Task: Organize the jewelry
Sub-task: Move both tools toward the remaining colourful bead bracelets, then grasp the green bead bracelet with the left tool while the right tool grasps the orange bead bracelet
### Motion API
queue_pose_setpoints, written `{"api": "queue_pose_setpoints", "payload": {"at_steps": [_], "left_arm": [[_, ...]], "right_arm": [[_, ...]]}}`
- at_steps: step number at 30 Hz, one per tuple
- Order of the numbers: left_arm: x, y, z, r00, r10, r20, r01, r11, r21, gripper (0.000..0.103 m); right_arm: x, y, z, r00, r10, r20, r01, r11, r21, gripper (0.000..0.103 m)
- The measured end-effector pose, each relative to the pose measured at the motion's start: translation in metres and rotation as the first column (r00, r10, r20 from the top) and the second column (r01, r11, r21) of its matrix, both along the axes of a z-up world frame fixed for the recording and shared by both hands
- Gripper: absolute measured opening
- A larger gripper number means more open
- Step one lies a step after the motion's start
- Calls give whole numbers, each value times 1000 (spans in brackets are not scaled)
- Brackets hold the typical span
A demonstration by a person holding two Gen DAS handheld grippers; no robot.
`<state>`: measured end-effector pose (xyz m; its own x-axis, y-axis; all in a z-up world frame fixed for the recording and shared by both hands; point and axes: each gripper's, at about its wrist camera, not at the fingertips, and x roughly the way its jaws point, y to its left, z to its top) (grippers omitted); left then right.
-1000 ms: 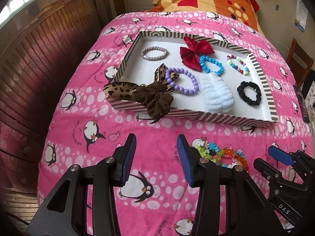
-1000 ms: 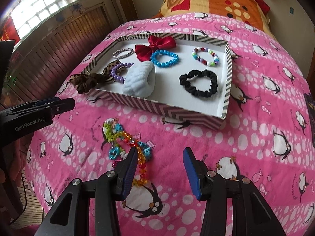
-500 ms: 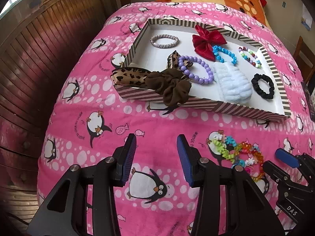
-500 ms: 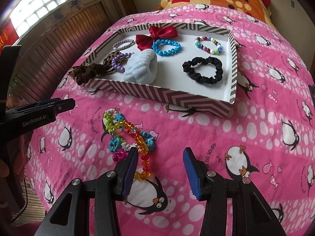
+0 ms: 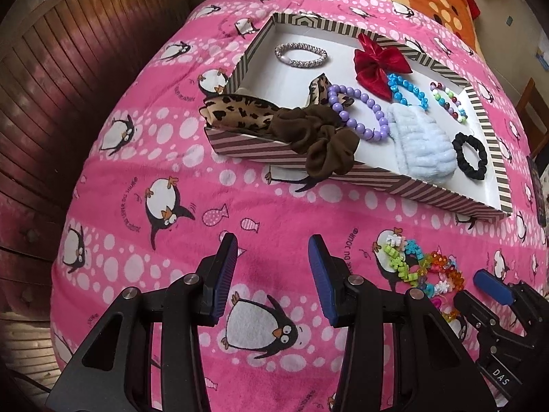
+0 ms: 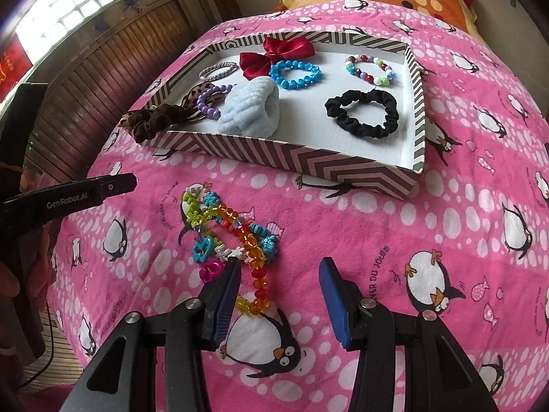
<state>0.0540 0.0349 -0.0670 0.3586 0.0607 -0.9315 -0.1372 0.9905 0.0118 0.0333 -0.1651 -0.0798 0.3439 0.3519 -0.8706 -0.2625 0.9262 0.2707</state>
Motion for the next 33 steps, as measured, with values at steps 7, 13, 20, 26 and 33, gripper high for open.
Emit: {"api": "queue_pose_setpoints", "payload": {"at_steps": [7,13,20,26,33], "left_arm": [[1,-5,-1,1000,-15,-8,15,1000,-14,42],[5,-9,-3,999,-27,-18,26,998,-54,42],[8,-26,-7,997,-80,-21,77,992,-96,51],[12,-47,-13,988,-151,-34,146,981,-126,52],[14,-74,-28,973,-219,-69,214,974,-77,52]], "right_arm": [[4,2,-2,1000,12,7,-12,999,37,34],[0,2,-6,999,34,-7,-33,998,60,10],[-13,-27,3,1000,-4,6,4,999,34,9],[-15,-53,-3,998,-67,-22,67,998,22,9],[-15,-57,-11,996,-82,-43,84,996,39,9]]}}
